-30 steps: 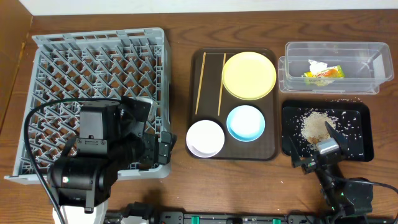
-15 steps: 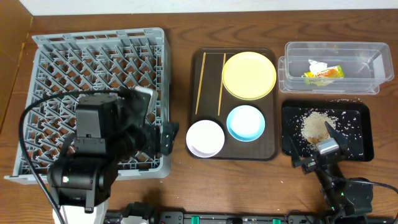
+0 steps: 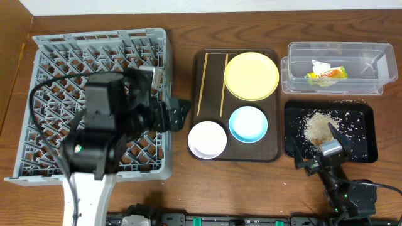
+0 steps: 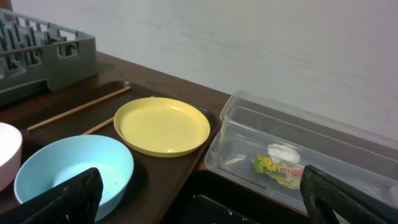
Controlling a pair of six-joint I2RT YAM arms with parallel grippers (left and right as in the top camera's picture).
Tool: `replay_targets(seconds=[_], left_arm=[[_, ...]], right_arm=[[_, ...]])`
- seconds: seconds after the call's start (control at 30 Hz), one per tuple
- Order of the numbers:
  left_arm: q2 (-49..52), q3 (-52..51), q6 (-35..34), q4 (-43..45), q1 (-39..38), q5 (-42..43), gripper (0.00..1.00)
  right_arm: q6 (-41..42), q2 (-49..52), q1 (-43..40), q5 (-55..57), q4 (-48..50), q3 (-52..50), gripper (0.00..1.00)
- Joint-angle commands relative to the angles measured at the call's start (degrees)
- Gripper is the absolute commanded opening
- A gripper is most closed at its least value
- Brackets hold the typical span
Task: Sort waste into correct bins and load items into the dishwasher
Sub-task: 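Reach the left gripper to a wooden chopstick on the brown tray and grasp it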
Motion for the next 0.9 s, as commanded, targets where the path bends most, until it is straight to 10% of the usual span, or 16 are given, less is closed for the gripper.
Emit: replay_targets(seconds=[0.0, 0.3, 0.87], left_arm=[[6.05, 0.79, -11.15, -0.15, -4.42, -8.98, 0.97], [22.47, 0.79, -13.92, -0.94, -20.52, -23.69, 0.71], [43.36, 0.79, -12.13, 16.65, -27.39, -15.69, 0.56]], right_arm=[[-0.61, -0.35, -0.83, -0.26, 0.09, -0.24, 0.99], [-0.61, -0.35, -0.83, -0.26, 0.09, -0.24, 0.99], [-0.61, -0.31, -0.85, -0.28, 0.09, -0.24, 0.99]])
